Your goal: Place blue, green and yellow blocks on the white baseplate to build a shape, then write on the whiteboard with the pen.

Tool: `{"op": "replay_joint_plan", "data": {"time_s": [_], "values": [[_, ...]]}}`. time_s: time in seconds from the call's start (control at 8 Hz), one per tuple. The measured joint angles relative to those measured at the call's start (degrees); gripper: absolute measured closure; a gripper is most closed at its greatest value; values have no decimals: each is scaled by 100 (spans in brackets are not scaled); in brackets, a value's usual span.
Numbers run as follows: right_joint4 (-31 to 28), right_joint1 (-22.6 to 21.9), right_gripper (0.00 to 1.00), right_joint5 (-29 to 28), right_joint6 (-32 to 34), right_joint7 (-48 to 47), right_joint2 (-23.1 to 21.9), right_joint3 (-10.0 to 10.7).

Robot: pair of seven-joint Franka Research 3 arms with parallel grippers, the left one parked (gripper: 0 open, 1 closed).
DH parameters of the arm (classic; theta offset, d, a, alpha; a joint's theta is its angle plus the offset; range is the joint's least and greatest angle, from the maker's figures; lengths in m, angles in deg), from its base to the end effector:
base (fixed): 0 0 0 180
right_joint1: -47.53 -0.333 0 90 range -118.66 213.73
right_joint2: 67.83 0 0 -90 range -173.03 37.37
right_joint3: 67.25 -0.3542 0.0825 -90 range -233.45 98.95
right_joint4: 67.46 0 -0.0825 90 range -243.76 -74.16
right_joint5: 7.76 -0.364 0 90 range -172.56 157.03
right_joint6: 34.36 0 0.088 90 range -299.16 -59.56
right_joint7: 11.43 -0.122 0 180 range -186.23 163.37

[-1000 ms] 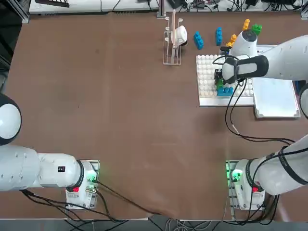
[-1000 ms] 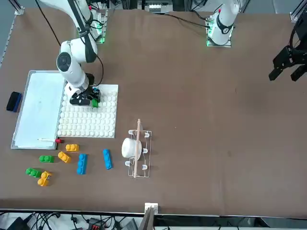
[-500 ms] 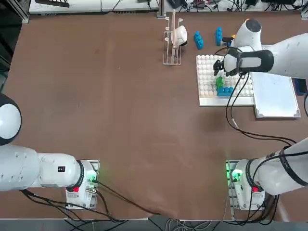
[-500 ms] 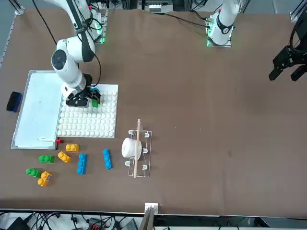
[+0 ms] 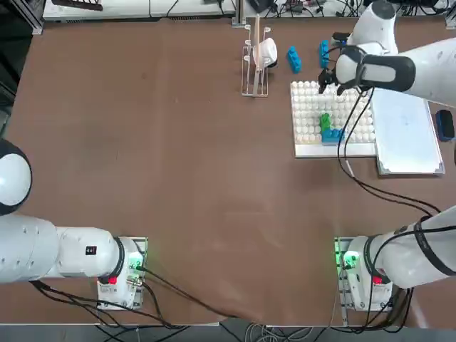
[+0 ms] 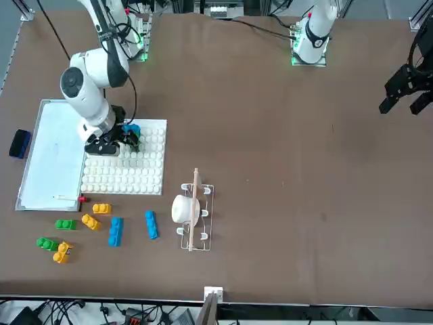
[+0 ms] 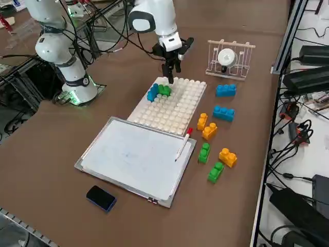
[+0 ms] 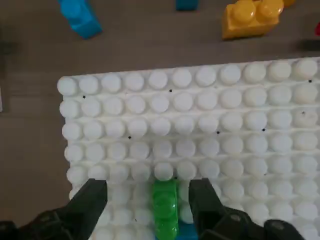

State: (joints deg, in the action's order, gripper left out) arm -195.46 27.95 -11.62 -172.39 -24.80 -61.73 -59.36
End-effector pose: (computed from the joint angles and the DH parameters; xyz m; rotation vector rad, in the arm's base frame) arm 0.5231 0.1103 0.3672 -3.0913 0.1184 -0.0948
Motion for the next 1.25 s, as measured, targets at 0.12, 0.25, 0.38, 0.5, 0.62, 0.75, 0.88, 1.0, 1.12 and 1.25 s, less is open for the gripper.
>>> {"op": "replay_joint_plan", "data": {"time_s": [0.12,0.25,0.38,0.5,0.62,0.75,0.88,1.0,1.12,1.25], "values": [[355,74,0,0,336,-4,68,10],[751,160,0,0,574,-5,213,19],[1167,257,0,0,686,-5,459,21],[1583,345,0,11,703,4,780,21],[2020,417,0,29,706,36,1141,22],[2437,461,0,31,708,122,1509,22],[2829,492,0,31,709,195,1867,21],[3172,541,0,31,712,217,2190,22],[3444,605,0,31,713,232,2462,22],[3691,657,0,30,712,240,2708,22]]}}
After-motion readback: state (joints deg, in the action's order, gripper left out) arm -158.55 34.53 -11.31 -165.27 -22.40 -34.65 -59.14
